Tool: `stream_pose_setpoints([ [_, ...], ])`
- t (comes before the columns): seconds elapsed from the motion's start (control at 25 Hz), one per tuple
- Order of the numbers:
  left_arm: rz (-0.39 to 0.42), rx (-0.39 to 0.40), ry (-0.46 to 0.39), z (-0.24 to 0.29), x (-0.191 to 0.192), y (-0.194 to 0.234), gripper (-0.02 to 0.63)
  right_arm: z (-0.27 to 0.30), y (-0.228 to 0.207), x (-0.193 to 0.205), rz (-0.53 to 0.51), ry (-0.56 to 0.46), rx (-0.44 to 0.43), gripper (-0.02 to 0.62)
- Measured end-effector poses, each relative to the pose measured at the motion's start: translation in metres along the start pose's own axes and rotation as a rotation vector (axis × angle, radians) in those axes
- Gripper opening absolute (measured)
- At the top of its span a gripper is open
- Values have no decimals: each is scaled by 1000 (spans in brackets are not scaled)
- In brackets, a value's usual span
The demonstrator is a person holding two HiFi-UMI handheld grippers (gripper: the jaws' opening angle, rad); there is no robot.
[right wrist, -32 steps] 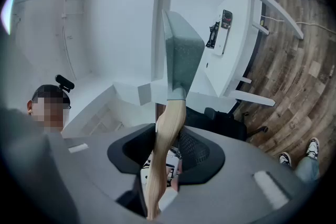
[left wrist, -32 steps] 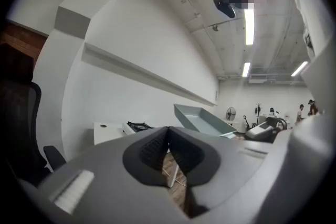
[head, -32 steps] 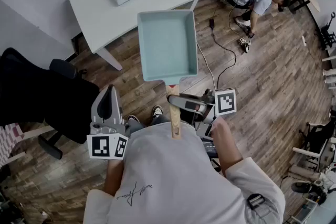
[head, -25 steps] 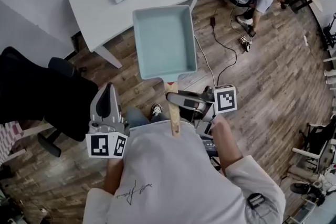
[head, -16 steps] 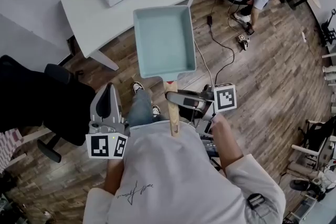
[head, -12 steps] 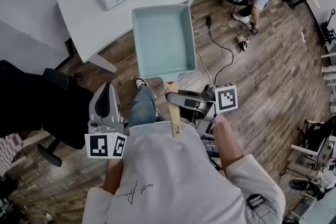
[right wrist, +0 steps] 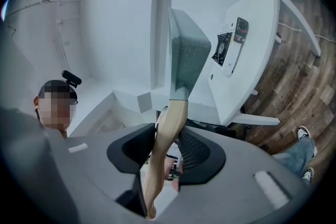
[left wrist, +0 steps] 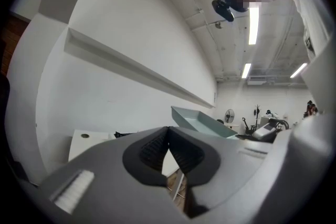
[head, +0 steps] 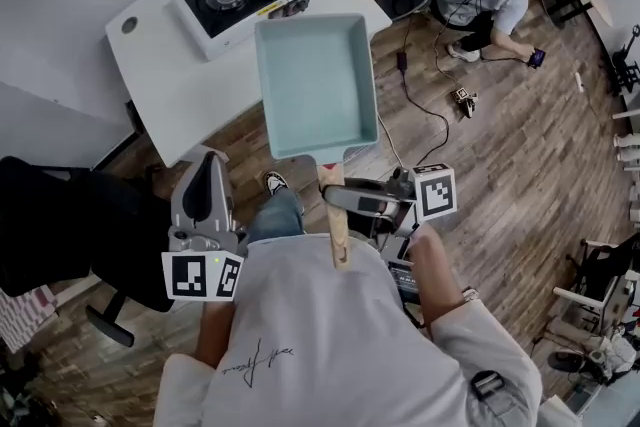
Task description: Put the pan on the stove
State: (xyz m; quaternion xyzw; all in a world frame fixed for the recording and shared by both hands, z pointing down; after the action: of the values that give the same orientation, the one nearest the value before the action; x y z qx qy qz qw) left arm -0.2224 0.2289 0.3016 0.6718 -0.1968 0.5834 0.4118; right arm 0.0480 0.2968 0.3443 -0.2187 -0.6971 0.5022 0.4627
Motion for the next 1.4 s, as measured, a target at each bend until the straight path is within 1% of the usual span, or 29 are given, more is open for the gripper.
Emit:
stream_pose_setpoints([
  [0.32,29,-14,-17,68,-20,39,6,35,-31,-73,-17,8,-36,138],
  [0.52,29,-33,-26,91,-26,64,6,59,-43,-103,-37,20,-34,138],
  [0.92,-5,-82,-4,92,-20,70,6,75,-54,-126,-25,41,-58,139],
  [1.12,-17,-73,2,127,-17,77,6,81,-74,-160,-21,71,-55,140],
  [1.4,-12,-125,-18,170,-24,85,6,91,-97,-206,-8,118,-85,140],
])
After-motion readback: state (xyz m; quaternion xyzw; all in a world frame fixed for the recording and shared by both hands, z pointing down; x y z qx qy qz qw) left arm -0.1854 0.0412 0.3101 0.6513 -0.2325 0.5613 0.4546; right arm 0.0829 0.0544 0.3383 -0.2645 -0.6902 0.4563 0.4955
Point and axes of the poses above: the fingertips, and each gripper's own axes: z forward along the fingers, y to its left, x out of its underside, the point moved 9 cm from there along -z, backward along the fingers, and after that the axes turned 10 degrees about -z, right-handed, at the moved point
